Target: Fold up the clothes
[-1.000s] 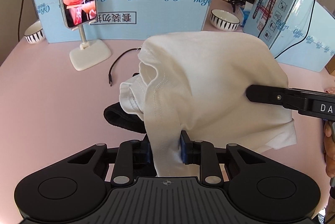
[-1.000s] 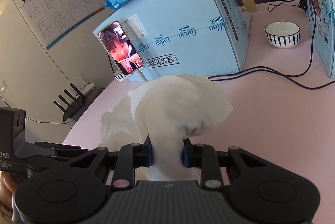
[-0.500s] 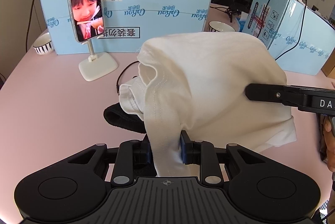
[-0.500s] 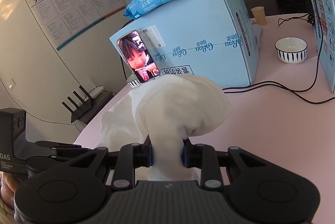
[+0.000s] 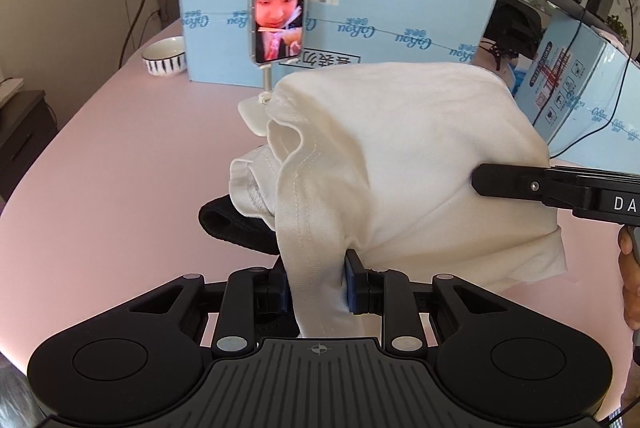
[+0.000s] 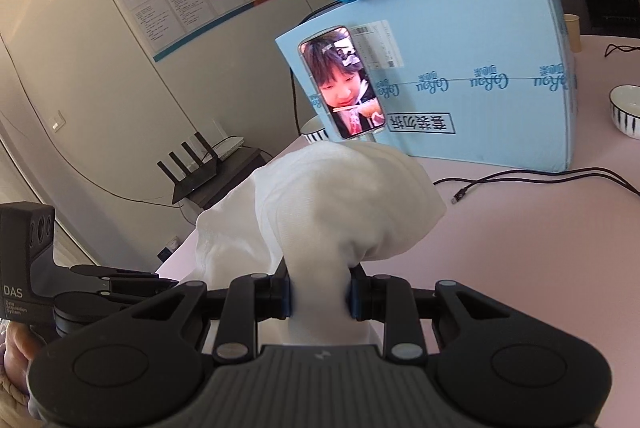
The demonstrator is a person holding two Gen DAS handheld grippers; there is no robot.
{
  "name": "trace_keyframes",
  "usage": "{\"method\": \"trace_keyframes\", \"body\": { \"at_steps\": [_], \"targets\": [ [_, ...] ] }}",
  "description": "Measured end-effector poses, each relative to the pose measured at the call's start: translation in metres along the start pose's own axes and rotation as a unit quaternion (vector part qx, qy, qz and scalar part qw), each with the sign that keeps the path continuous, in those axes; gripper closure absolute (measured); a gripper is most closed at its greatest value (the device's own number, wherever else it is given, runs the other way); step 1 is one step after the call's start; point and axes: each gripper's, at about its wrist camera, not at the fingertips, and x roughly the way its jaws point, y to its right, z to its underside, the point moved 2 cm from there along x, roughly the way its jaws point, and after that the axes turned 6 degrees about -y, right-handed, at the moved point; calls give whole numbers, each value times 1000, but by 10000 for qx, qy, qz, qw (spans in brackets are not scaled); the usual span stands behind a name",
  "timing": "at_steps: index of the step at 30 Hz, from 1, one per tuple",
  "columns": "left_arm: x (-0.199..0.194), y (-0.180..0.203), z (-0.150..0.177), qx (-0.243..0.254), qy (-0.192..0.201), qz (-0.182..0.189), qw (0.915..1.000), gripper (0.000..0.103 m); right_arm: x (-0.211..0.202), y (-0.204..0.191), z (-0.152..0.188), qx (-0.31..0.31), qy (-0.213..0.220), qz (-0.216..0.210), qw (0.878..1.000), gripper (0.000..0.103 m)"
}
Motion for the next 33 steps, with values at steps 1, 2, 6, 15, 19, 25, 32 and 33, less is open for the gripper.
{"method": "trace_keyframes", "body": {
  "at_steps": [1, 2, 6, 15, 19, 25, 32, 33],
  "targets": [
    [-2, -8, 1, -67, 1, -56, 10000, 79, 7, -5, -2, -48, -45, -51, 10000, 75],
    [-4, -17, 3, -157, -5, -127, 9998, 79, 15, -11, -4, -102, -96, -107, 9998, 75],
    [-9, -54, 10, -506, -54, -327, 9982, 79, 52, -34, -8, -261, -345, -295, 9986, 75],
    [19, -134, 37, -1268, -360, -621, 9893, 79, 150, -68, 5, -393, -1037, -504, 9926, 75],
    [34, -160, 48, -1494, -444, -702, 9853, 79, 185, -77, 15, -374, -1259, -503, 9901, 75],
    [46, -168, 59, -1461, -474, -722, 9855, 77, 208, -78, 23, -401, -1416, -420, 9882, 74],
    [52, -182, 67, -1774, -425, -896, 9791, 22, 220, -58, 31, 48, -1628, -217, 9864, 55],
    [51, -183, 67, -1756, -392, -975, 9788, 8, 219, -56, 31, 83, -1619, -224, 9865, 52]
  ]
}}
